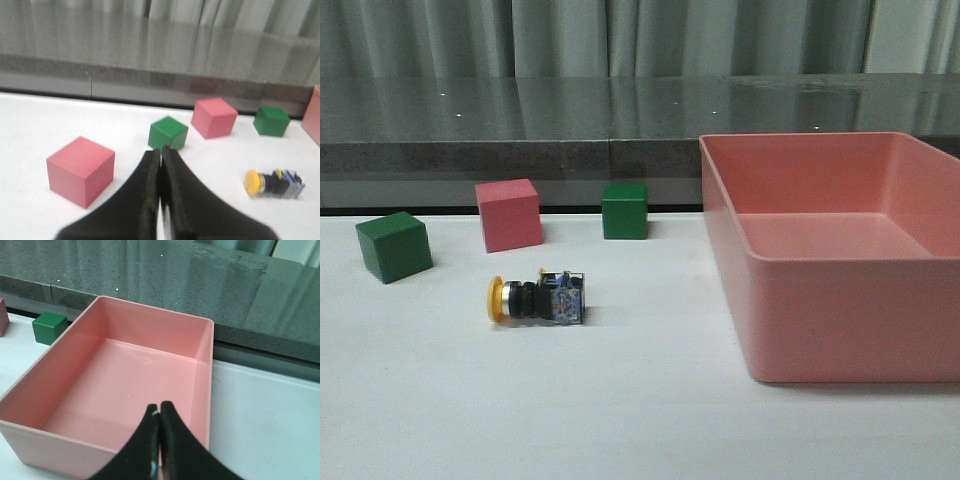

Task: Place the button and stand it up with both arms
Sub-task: 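Withdraw the right gripper back above the pink bin, then lower the left gripper over the lying button and grasp its body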

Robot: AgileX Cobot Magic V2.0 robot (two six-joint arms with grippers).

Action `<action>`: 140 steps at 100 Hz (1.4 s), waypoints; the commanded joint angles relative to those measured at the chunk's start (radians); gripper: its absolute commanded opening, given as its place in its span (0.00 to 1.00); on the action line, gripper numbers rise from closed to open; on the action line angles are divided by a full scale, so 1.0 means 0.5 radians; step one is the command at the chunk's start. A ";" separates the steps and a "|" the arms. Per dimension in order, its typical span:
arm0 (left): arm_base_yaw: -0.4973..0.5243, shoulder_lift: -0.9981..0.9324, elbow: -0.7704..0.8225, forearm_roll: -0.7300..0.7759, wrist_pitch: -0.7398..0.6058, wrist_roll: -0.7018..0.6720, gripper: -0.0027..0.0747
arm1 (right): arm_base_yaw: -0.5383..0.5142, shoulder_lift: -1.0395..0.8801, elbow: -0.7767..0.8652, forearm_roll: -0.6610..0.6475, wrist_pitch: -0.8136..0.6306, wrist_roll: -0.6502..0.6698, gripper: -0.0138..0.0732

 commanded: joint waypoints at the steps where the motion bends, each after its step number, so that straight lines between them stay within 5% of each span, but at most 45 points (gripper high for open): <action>1: 0.003 0.346 -0.301 -0.036 0.081 -0.017 0.01 | -0.014 0.008 -0.049 0.015 -0.166 0.002 0.09; 50: 0.003 1.653 -1.116 -0.100 0.526 0.367 0.06 | -0.014 0.008 -0.049 0.015 -0.166 0.002 0.09; 57: 0.003 1.766 -1.194 -0.100 0.612 0.439 0.20 | -0.014 0.008 -0.049 0.015 -0.166 0.002 0.09; 70: 0.003 1.898 -1.288 -0.103 0.685 0.489 0.62 | -0.014 0.008 -0.049 0.015 -0.166 0.002 0.09; 77: 0.003 1.940 -1.307 -0.103 0.632 0.489 0.74 | -0.011 0.008 -0.049 0.015 -0.166 0.002 0.09; 103: 0.003 2.017 -1.307 -0.469 0.485 0.504 0.74 | 0.026 0.008 -0.049 0.015 -0.166 0.002 0.09; 118: 0.003 2.067 -1.344 -0.777 0.580 0.956 0.74 | 0.040 0.008 -0.049 0.015 -0.166 0.002 0.09; 140: 0.003 2.429 -1.730 -1.154 1.237 1.738 0.74 | 0.040 0.008 -0.049 0.015 -0.166 0.002 0.09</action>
